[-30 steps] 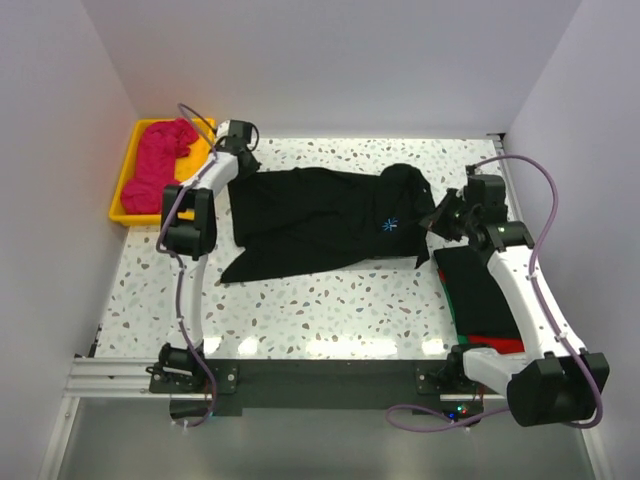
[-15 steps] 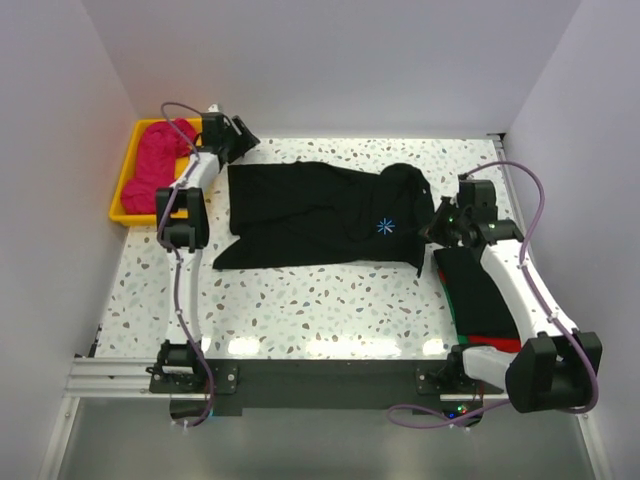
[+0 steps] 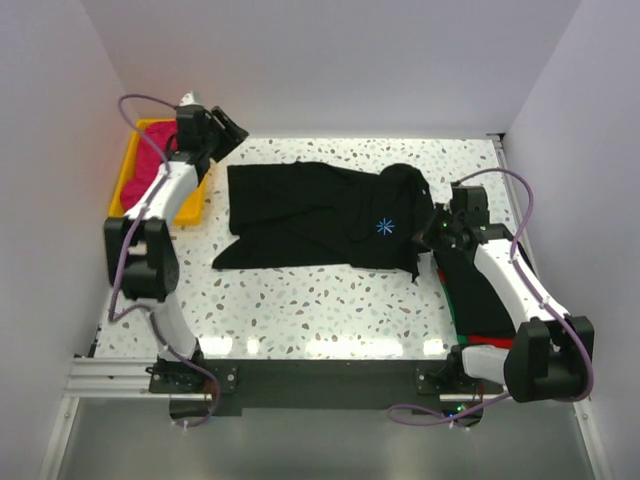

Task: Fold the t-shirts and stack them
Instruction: Flatten the tshirt out

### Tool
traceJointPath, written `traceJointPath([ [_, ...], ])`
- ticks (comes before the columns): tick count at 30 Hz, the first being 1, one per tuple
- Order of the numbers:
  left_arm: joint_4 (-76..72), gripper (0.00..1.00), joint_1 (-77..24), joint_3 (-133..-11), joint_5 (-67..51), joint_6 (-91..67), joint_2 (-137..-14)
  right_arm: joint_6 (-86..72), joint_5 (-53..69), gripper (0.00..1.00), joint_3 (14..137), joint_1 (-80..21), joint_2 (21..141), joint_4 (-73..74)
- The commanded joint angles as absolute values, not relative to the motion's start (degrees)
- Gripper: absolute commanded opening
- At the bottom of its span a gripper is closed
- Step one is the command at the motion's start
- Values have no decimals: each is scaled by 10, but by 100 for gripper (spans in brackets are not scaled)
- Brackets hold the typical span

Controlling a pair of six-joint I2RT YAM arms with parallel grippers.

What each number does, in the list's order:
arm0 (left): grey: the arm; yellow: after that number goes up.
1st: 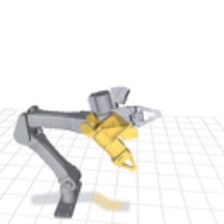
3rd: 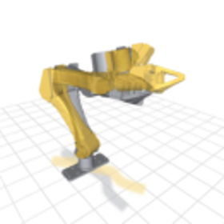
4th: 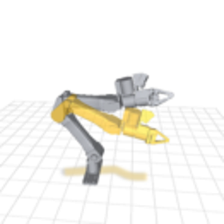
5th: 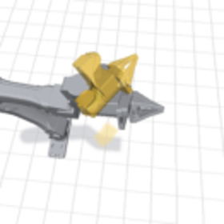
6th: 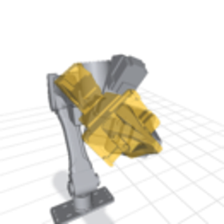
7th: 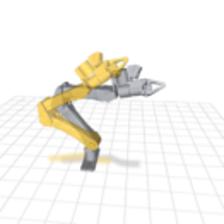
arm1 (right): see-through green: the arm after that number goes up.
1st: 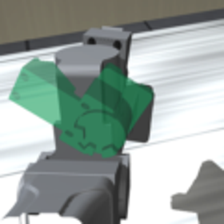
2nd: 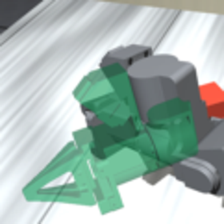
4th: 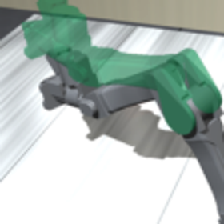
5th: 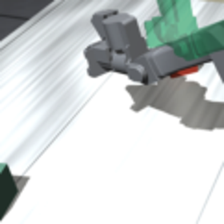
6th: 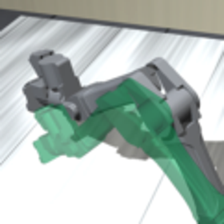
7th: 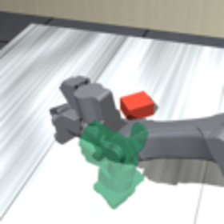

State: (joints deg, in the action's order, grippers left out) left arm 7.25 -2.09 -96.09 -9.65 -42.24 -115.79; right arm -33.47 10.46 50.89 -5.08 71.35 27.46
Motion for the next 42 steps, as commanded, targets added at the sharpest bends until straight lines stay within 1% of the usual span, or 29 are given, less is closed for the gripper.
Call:
traceJointPath([
  [1, 104, 62, -26, -777, 39, -495, -972, -343, 129, 0, 501, -49, 697, 244],
  [2, 100, 62, -25, -690, 55, -511, -899, -342, 133, 0, 499, -49, 692, 245],
  [5, 119, 62, -25, -580, 82, -541, -802, -341, 136, 0, 492, -49, 686, 244],
  [6, 122, 62, -25, -518, 81, -550, -747, -341, 140, 0, 491, -49, 686, 243],
  [8, 138, 63, -25, -452, 70, -545, -678, -341, 148, 0, 487, -49, 686, 239],
  [10, 145, 63, -25, -413, 56, -537, -639, -341, 152, 0, 485, -50, 689, 235],
  [11, 158, 66, -25, -384, 56, -534, -604, -344, 155, 0, 484, -50, 691, 234],
  [14, 155, 66, -25, -323, 57, -525, -549, -347, 160, 0, 483, -49, 693, 229],
  [18, 156, 66, -24, -289, 62, -522, -536, -347, 155, 0, 481, -48, 692, 229],
  [25, 135, 66, -24, -264, 68, -531, -568, -347, 156, 0, 481, -49, 698, 227],
  [37, 16, 67, -23, -206, 66, -548, -617, -344, 157, 0, 488, -49, 705, 229],
  [42, -38, 67, -23, -193, 86, -546, -636, -344, 161, 0, 491, -49, 705, 229],
])
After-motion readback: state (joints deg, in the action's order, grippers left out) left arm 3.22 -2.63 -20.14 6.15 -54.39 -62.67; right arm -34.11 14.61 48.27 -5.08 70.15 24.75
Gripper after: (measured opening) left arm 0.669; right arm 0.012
